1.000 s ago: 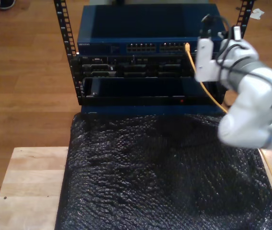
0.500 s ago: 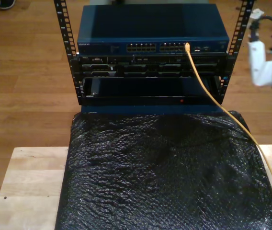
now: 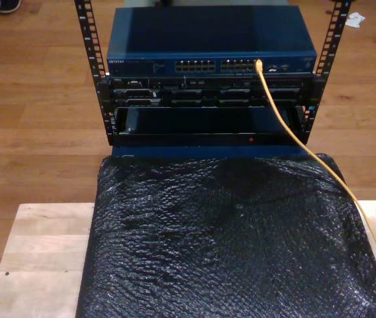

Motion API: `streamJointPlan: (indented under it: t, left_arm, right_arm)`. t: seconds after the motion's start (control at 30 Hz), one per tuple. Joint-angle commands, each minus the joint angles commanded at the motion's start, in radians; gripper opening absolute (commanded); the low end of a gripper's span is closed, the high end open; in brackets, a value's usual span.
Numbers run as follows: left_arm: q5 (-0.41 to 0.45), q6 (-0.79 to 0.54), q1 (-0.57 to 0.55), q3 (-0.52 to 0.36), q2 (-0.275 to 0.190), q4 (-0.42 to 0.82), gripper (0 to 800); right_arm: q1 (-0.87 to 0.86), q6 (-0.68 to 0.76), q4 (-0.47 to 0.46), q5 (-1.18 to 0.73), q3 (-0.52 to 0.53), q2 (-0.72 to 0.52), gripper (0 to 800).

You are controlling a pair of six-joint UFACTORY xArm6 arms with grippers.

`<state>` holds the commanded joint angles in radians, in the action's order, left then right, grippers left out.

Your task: Grab the cable and plug it in

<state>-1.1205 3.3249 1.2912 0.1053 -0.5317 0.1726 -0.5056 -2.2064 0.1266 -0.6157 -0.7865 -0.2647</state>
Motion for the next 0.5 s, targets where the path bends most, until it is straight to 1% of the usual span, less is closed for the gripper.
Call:
streamJointPlan:
  t: [0.13,0.3,0.5]
  left_arm:
    - [0.000,0.000,0.000,0.000,0.000,0.000,800]
    - [0.000,0.000,0.000,0.000,0.002,0.000,800]
    - [0.000,0.000,0.000,-0.002,0.000,0.000,800]
  right_arm:
    - [-0.068,-0.052,-0.002,-0.107,0.008,-0.043,797]
    - [-0.172,-0.146,-0.002,-0.290,0.021,-0.098,797]
    - [-0.305,-0.262,-0.003,-0.453,0.081,-0.175,797]
